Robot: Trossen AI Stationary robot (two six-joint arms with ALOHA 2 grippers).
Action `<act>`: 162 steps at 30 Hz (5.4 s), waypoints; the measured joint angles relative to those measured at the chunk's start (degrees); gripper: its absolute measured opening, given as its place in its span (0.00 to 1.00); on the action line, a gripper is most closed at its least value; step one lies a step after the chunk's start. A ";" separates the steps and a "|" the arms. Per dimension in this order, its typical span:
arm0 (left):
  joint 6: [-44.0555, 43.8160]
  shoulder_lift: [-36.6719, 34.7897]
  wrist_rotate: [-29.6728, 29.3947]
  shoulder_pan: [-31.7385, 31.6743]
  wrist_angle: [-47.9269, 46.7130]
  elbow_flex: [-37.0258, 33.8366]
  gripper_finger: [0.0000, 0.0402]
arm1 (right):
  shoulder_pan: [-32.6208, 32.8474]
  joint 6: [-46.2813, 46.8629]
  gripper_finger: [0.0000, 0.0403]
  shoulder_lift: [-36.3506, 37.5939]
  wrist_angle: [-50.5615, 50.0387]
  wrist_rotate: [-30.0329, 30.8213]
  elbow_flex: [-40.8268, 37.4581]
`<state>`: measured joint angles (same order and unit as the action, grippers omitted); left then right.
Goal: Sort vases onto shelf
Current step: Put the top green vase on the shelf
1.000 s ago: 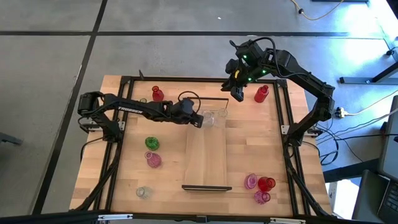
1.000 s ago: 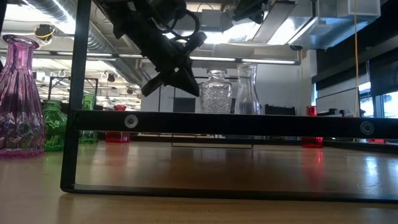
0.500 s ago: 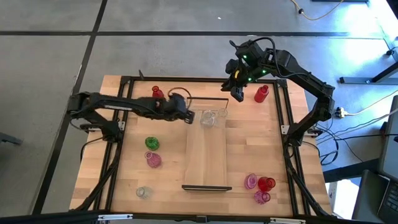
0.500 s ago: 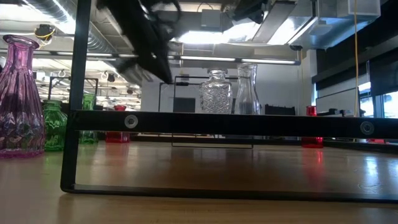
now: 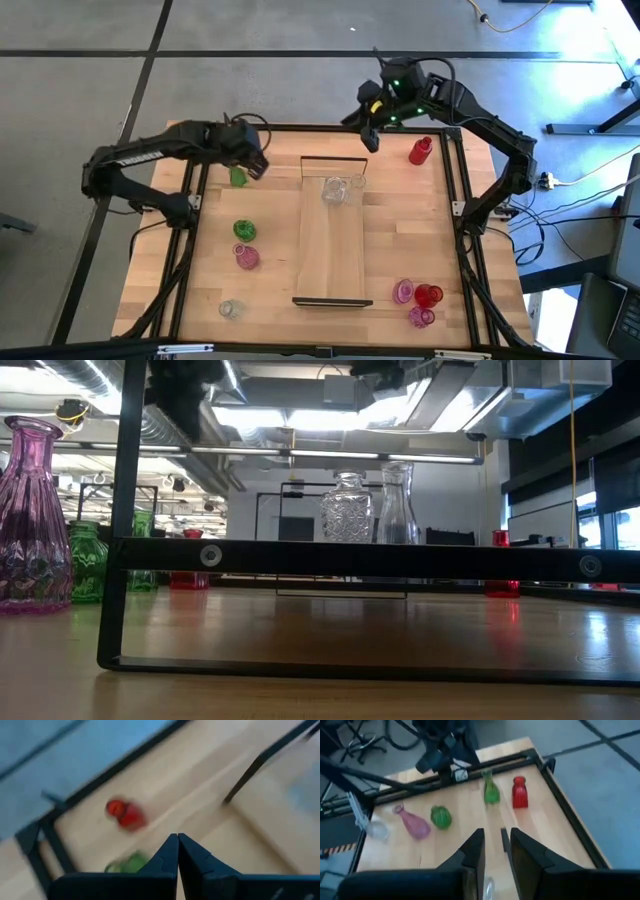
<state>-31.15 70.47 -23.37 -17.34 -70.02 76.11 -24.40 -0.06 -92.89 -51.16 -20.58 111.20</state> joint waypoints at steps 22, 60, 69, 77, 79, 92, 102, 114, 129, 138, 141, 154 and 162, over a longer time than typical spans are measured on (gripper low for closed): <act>27.34 3.50 18.12 -36.61 -4.27 -6.62 0.43 | 0.00 12.28 0.19 -1.02 5.77 2.33 -0.04; 35.32 12.48 28.04 -36.85 -5.43 -14.84 0.13 | 0.00 13.71 0.19 -1.02 7.61 2.58 -0.04; 37.43 8.40 28.42 -33.05 -6.08 -13.72 0.05 | 0.07 13.09 0.19 -1.02 7.68 1.96 -0.04; 32.89 -0.76 38.74 -22.70 -5.24 -13.68 0.05 | 0.57 13.09 0.19 -1.02 7.80 1.52 -0.04; 31.31 -3.31 40.27 -20.00 -3.46 -13.66 0.05 | 1.04 13.05 0.19 -1.13 7.98 2.19 -0.04; 15.34 -11.81 48.90 -5.83 23.33 -13.53 0.05 | 2.12 13.37 0.19 -2.20 7.84 4.15 -0.11; 9.13 -6.40 42.89 4.45 23.90 -9.63 0.05 | 3.47 12.44 0.19 -2.22 8.03 4.21 -0.11; 10.45 9.49 32.44 9.73 14.07 9.27 0.05 | 5.53 13.85 0.21 -2.24 6.18 1.89 -0.09; 15.20 17.31 32.78 8.72 9.37 21.69 0.05 | 16.24 3.91 0.79 -2.63 0.33 7.05 -0.13; 13.43 17.28 33.61 7.98 16.41 23.82 0.05 | 19.30 2.89 0.78 -6.81 -0.45 10.87 -0.28; 12.95 17.28 33.23 7.98 16.34 24.00 0.05 | 19.63 2.88 0.75 -7.86 0.18 9.82 -0.33; 12.61 19.79 33.69 8.33 14.97 24.05 0.06 | 19.55 3.07 0.51 -8.39 1.56 6.21 -0.33; 13.41 19.90 34.64 8.30 15.01 23.98 0.06 | 19.39 3.31 0.28 -10.49 1.09 0.32 -0.30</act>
<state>-17.74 90.37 11.28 -9.04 -55.01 100.09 -5.02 3.25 -103.38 -50.07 -20.27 110.90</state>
